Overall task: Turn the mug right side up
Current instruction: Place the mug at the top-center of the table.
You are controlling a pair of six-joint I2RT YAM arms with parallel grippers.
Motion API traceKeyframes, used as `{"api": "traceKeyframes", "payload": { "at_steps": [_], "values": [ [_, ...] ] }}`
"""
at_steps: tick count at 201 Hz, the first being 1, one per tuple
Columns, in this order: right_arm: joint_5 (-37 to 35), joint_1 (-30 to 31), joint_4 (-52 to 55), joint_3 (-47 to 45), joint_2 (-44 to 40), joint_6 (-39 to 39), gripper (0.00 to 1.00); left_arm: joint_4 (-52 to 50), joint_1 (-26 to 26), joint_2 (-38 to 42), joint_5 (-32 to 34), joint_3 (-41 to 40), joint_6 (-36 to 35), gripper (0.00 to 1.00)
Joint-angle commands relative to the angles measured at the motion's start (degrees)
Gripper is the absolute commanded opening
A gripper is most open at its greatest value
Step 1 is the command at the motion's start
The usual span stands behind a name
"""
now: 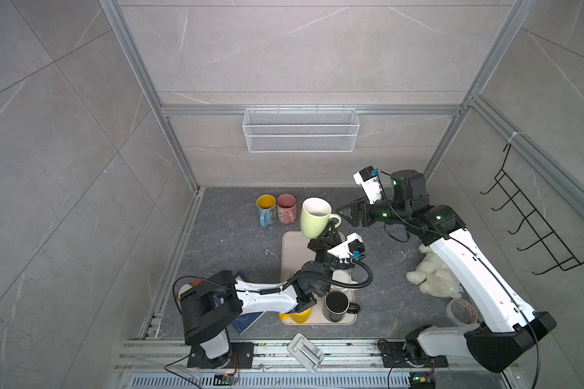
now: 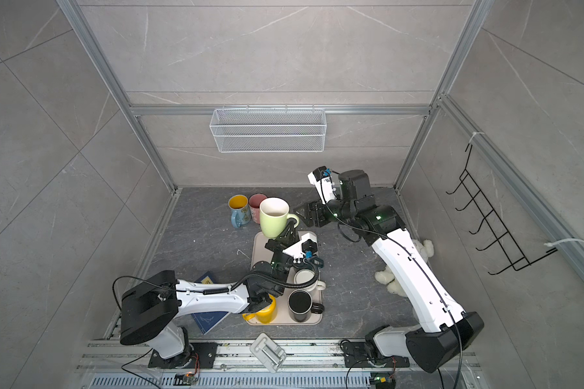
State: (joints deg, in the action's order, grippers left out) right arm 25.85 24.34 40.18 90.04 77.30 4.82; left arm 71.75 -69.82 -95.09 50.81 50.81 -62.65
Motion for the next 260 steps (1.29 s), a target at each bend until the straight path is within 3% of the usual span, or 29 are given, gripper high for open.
{"api": "traceKeyframes", "payload": {
  "at_steps": [1,57,99,217,242,260],
  "values": [
    [5.0,-0.5,1.6,1.9,0.0,-1.6,0.76,9.2,-0.2,3.1,-0.4,0.7,-2.6,0.0],
    [13.5,-0.6,2.6,0.4,0.0,-3.5,0.67,9.1,-0.1,3.1,-0.7,0.6,-3.2,0.0],
    [15.7,-0.6,3.5,-0.3,0.7,-4.3,0.6,9.2,0.0,3.0,-0.7,0.9,-3.1,0.0],
    [15.6,-0.6,2.6,-1.1,4.1,-2.4,0.39,9.2,0.0,2.7,-0.8,1.3,-3.2,0.0],
    [15.4,-0.5,2.3,-1.4,4.3,-2.0,0.26,9.2,0.1,2.5,-0.8,1.5,-3.1,0.0],
    [15.4,-0.5,1.9,-1.8,4.4,-1.6,0.09,9.2,0.1,2.4,-0.8,1.6,-3.2,0.0]
  ]
}}
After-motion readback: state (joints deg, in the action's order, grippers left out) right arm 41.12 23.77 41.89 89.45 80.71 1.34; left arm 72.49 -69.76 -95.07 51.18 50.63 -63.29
